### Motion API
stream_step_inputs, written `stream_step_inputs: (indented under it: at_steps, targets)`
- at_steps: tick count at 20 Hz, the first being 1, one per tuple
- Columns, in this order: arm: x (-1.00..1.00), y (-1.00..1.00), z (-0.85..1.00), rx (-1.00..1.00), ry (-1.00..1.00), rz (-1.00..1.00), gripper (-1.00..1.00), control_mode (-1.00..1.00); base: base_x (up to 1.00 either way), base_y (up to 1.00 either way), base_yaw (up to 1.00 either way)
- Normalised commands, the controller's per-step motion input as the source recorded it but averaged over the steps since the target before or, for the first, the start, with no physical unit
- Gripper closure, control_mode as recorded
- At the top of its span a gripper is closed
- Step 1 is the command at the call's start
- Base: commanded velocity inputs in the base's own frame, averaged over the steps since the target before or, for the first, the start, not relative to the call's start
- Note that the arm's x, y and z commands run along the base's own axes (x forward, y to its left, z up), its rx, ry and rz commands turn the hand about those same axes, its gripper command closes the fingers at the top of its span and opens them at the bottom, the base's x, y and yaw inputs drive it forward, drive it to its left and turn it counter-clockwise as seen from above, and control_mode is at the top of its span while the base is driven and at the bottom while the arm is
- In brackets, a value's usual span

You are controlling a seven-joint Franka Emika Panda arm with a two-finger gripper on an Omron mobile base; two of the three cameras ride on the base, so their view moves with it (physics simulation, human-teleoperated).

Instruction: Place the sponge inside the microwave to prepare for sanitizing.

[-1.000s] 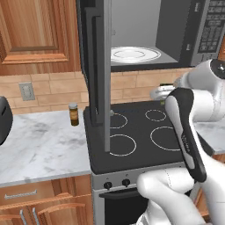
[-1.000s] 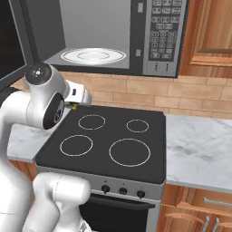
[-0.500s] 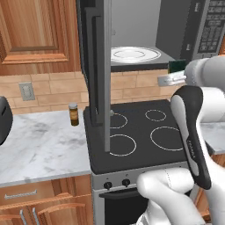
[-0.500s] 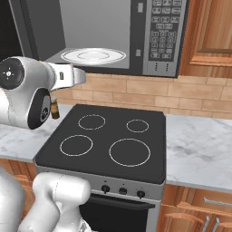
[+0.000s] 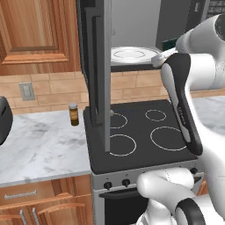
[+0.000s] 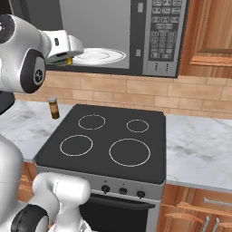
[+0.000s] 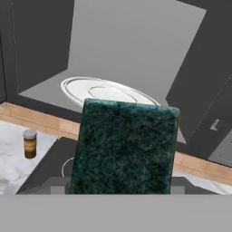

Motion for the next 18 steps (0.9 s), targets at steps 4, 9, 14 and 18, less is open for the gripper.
stream_step_inputs:
  at_steps: [4, 9, 14, 18]
  targets:
    - [0.45, 0.09, 0.05, 0.04, 0.02, -0.08, 1.00, -1.00, 0.00, 0.00, 0.00]
    - [0.43, 0.01, -0.11, 0.08, -0.10, -0.01, 1.00, -1.00, 0.00, 0.00, 0.00]
    - [0.45, 0.00, -0.21, 0.04, -0.14, 0.00, 1.00, -1.00, 0.00, 0.00, 0.00]
    - [0.61, 0.09, -0.06, 0.05, 0.00, 0.00, 1.00, -1.00, 0.00, 0.00, 0.00]
